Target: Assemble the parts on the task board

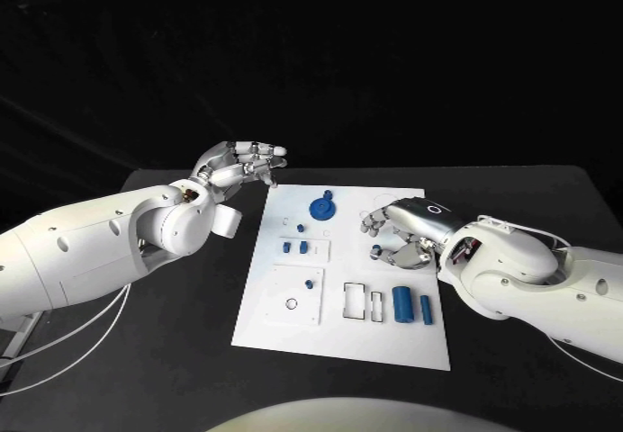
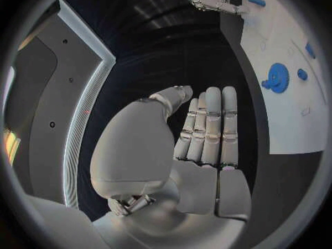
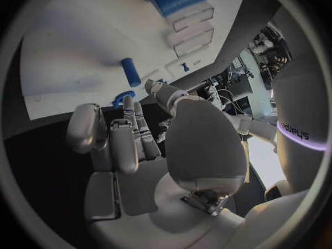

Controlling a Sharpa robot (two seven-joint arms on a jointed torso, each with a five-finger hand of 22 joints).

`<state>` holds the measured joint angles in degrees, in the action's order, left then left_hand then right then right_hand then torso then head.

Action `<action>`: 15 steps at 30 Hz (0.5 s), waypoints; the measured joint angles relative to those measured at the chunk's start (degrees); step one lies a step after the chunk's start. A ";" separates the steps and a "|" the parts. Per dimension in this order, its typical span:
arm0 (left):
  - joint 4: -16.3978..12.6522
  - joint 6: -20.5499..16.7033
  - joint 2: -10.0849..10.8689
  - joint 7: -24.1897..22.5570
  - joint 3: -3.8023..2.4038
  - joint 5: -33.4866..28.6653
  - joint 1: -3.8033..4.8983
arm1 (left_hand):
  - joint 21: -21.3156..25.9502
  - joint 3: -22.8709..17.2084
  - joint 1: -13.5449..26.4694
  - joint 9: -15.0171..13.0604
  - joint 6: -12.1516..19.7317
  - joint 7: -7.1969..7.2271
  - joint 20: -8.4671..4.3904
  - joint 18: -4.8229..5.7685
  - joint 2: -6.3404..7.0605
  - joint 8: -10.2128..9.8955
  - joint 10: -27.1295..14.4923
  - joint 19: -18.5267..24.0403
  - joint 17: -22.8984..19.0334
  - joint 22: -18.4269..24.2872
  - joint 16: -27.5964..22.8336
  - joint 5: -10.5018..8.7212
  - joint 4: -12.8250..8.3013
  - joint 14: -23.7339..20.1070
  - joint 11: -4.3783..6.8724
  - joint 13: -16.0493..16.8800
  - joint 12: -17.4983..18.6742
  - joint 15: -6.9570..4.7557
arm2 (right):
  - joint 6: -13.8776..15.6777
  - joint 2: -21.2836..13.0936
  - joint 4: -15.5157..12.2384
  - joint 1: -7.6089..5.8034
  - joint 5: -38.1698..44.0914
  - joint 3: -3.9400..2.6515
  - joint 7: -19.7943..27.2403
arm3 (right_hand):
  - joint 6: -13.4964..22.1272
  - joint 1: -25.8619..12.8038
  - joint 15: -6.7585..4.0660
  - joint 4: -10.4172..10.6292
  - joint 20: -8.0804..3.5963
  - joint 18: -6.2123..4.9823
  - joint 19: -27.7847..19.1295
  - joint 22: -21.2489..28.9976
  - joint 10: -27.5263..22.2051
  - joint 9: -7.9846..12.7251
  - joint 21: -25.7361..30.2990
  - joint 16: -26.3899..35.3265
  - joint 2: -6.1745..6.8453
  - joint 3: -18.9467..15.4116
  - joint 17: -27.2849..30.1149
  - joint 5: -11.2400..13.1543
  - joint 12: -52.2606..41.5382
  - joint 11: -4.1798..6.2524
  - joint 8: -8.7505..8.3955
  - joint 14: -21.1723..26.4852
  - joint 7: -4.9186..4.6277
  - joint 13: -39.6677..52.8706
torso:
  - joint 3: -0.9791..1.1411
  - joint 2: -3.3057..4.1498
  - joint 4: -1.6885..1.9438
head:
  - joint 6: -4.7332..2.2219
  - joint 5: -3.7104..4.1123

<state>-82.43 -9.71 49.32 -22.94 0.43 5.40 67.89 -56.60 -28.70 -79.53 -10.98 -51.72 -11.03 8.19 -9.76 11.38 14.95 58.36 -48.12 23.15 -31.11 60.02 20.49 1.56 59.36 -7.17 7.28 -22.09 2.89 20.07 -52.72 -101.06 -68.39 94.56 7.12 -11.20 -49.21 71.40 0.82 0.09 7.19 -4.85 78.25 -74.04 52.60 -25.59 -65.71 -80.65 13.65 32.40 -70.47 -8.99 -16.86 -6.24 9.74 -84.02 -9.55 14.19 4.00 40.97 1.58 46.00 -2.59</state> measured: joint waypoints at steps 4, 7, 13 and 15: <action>0.02 0.01 0.00 0.00 0.00 0.00 0.00 | 0.00 0.00 0.00 0.00 0.00 0.00 0.00 0.00 0.00 0.00 0.00 0.00 0.00 0.00 0.00 0.00 0.00 0.00 0.00 0.00 0.00 0.00 | -2.04 -0.19 0.65 -0.12 -0.29 0.04 0.05 | 0.00 0.00 0.20 -0.04 0.00 0.00 0.00 0.00 -0.41 0.08 0.00 0.00 0.00 -0.35 0.03 0.00 0.00 0.00 0.00 0.20 0.00 -0.25 | 0.03 0.00 0.01 | -0.07 0.00; 0.03 0.01 0.00 0.00 0.00 0.01 0.00 | 0.00 0.00 0.00 0.00 0.00 0.00 0.00 0.00 0.00 0.00 0.00 0.00 0.00 0.00 0.00 0.00 0.00 0.00 0.00 0.00 0.00 0.00 | -3.45 -0.16 1.01 -0.12 -0.27 0.11 0.04 | 0.00 0.00 0.20 -0.01 0.00 0.00 0.00 0.00 -0.41 0.08 0.00 0.00 0.00 -0.63 0.14 -0.22 0.00 0.00 0.00 0.20 0.00 -0.42 | 0.03 0.00 0.01 | -0.10 -0.01; 0.06 0.01 0.03 0.00 0.01 0.02 0.00 | 0.00 0.00 0.00 0.00 0.00 0.00 0.00 0.00 0.00 0.00 0.00 0.00 0.00 0.00 0.00 0.00 0.00 0.00 0.00 0.05 0.00 0.00 | -5.53 0.09 1.22 -0.08 0.08 0.21 -0.08 | -0.54 0.39 0.20 0.24 0.00 0.00 0.00 -0.62 0.06 0.08 -0.64 0.00 -0.39 -0.88 -0.03 -0.22 0.00 0.13 0.00 0.20 0.00 -1.03 | 0.03 0.03 0.02 | -0.02 -0.08; 0.06 0.01 0.05 0.00 0.01 0.02 0.00 | 0.00 0.00 0.00 0.00 0.00 0.00 0.00 0.00 0.00 0.00 0.00 0.00 0.00 0.00 0.00 0.00 0.00 0.00 0.00 0.05 0.00 0.00 | -5.97 0.16 1.26 -0.06 0.20 0.22 -0.10 | -0.94 0.61 0.20 0.39 -0.22 0.00 0.22 -0.71 0.84 0.13 -0.69 0.00 -0.61 -1.03 0.09 -0.22 0.00 0.23 0.00 0.20 0.01 -1.33 | 0.02 0.05 0.02 | 0.03 -0.09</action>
<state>-82.37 -9.70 49.36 -22.94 0.44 5.42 67.89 -56.60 -28.70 -79.53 -10.99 -51.71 -11.04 8.19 -9.76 11.38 14.95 58.36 -48.12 23.16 -31.11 60.02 20.49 1.57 59.36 -7.17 7.32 -22.09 2.89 14.10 -52.56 -99.80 -68.45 94.76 7.35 -11.30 -50.15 72.01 1.03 0.48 6.97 -4.85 78.47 -74.76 53.44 -25.46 -66.40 -80.65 13.04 31.36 -70.38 -9.21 -16.86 -6.01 9.73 -83.82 -9.54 12.86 4.03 41.02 1.60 46.03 -2.68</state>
